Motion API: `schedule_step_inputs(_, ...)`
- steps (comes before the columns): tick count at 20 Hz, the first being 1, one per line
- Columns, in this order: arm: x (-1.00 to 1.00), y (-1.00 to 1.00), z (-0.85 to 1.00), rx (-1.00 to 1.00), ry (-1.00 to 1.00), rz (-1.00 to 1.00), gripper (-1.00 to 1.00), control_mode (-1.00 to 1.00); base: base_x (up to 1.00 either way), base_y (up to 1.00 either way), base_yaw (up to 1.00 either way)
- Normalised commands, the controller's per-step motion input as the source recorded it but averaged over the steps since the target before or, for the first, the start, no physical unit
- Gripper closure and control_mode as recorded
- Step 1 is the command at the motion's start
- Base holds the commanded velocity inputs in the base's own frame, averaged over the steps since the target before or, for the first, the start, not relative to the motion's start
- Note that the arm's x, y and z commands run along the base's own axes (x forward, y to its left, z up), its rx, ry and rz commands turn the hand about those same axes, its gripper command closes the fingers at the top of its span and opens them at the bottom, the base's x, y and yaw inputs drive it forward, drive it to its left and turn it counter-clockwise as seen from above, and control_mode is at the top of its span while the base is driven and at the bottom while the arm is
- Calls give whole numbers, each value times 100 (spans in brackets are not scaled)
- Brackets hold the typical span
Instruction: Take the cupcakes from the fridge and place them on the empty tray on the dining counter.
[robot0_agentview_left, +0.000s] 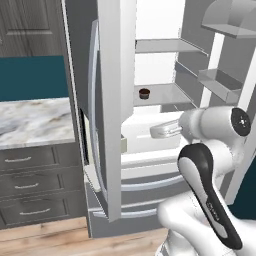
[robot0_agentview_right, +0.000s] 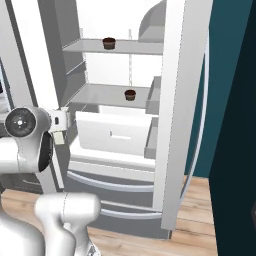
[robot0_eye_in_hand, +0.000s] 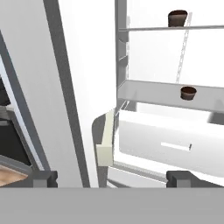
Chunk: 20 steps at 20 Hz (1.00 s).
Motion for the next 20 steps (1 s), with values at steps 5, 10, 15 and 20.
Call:
schedule_step_inputs(5, 34, 2, -18, 0, 0, 0, -100, -100, 0, 0, 0)
schedule_step_inputs(10, 39, 10, -6, 6, 0, 2, -100, -100, 0, 0, 0)
schedule_step_inputs(15, 25, 0, 0, 5, -2, 10, -100, -100, 0, 0, 0)
schedule_step_inputs(20, 35, 0, 0, -1, -3, 15, -100, -100, 0, 0, 0)
